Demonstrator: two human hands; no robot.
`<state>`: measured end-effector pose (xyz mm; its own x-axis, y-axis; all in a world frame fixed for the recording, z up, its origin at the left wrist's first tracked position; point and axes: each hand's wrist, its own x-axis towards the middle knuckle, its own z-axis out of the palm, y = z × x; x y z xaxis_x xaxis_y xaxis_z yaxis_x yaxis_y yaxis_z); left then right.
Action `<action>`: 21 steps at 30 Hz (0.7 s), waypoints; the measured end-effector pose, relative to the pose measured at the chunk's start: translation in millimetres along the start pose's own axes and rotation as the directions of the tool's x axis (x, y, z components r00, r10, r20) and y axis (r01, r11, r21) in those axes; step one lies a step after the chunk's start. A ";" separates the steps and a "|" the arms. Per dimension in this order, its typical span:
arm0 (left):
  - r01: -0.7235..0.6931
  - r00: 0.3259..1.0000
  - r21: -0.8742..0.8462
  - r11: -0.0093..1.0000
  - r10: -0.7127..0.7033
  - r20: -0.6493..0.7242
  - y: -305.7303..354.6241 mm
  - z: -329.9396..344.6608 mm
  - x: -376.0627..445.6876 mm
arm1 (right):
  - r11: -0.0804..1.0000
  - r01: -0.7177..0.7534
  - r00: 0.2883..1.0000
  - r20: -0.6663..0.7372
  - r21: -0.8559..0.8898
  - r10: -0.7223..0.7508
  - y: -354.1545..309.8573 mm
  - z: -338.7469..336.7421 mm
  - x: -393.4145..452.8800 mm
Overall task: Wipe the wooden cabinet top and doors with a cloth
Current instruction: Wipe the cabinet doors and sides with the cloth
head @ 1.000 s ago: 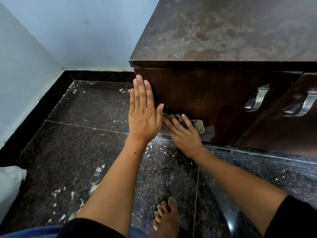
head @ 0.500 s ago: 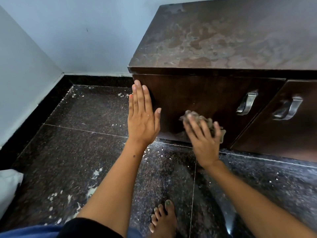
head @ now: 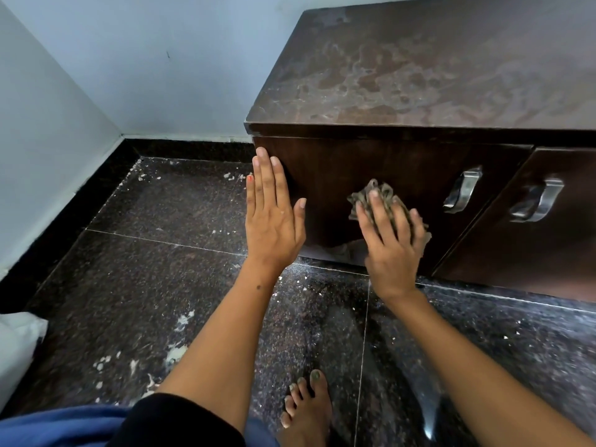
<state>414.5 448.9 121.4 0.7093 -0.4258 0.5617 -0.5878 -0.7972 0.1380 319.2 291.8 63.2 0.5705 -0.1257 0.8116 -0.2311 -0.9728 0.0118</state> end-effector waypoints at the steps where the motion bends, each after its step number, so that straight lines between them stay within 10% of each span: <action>1: 0.002 1.000 -0.008 1.000 -0.002 -0.001 0.2 -0.1 0.2 | 1.000 -0.012 0.999 -0.034 0.011 0.012 -1.0 -0.4 9.4; 9: 0.006 1.000 0.014 1.000 -0.007 0.006 2.5 -0.2 0.3 | 0.906 0.422 0.878 0.259 -0.023 -0.402 -2.5 16.3 -7.3; 15: -0.137 0.990 0.095 0.986 0.134 0.038 -9.6 0.5 -3.1 | 0.999 0.019 0.982 0.188 -0.040 -0.011 -29.0 12.5 -16.7; 21: -0.149 0.989 0.094 0.984 0.146 0.036 -13.1 0.5 -1.8 | 0.910 0.400 0.843 0.346 0.107 -0.411 -46.9 34.6 -8.4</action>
<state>421.1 459.9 118.1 0.6296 -0.5528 0.5459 -0.6477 -0.7615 -0.0241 352.5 331.7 35.6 0.8490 0.2270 0.4771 0.1023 -0.9566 0.2730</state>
